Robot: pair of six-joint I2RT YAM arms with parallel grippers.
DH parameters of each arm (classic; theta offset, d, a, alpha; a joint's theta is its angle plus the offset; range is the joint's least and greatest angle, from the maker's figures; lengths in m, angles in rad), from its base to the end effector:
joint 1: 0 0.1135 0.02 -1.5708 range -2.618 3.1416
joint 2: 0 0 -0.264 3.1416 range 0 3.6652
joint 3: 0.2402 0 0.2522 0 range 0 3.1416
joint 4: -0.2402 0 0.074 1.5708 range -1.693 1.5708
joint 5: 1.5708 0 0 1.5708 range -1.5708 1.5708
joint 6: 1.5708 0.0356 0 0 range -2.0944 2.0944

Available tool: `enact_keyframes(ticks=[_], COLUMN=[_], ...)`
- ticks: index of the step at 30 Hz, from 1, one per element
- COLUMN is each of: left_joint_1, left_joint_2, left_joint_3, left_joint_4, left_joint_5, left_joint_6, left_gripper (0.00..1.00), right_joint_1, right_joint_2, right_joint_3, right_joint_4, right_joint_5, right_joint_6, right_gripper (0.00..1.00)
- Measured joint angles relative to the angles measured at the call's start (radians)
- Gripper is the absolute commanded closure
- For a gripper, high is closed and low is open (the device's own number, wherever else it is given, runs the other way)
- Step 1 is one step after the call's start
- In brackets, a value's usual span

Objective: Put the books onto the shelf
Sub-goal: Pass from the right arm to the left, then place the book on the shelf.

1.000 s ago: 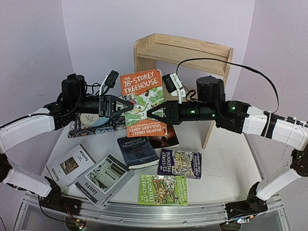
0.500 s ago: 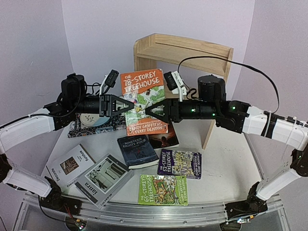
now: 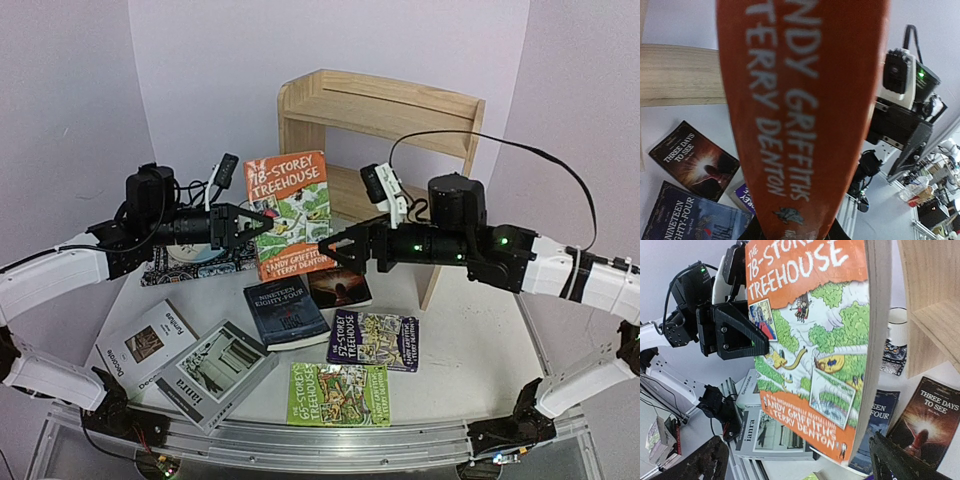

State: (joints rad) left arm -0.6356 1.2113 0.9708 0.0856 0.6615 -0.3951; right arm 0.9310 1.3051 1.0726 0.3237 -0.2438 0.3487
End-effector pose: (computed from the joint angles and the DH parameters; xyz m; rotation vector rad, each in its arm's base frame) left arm 0.2125 -0.1839 0.3448 0.7438 1.7296 -1.3017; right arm 0.1788 0.2546 0.3801 -0.6613 1.4629 1.1973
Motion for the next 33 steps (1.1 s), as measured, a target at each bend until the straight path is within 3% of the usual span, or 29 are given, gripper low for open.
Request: enact_keyframes(ticks=[13,24,33], left_joint_1=[-0.079,-0.084,-0.097], left_joint_2=[0.005,0.154,0.259], left_joint_3=[-0.037,-0.008,0.085], left_joint_4=[-0.043,-0.044,-0.019], left_joint_5=[-0.317,-0.416,-0.455], left_joint_6=[0.12,0.14,0.164], left_gripper=[1.0,1.0,1.0], right_joint_1=[0.0,-0.004,-0.029], right_joint_2=[-0.237,-0.359,-0.399], right_joint_3=[-0.278,-0.548,-0.658], right_joint_4=[-0.049,-0.066,-0.04], right_joint_5=[0.326,0.698,0.76], right_joint_6=[-0.107,-0.159,-0.196], right_gripper=[0.02,0.02,0.02])
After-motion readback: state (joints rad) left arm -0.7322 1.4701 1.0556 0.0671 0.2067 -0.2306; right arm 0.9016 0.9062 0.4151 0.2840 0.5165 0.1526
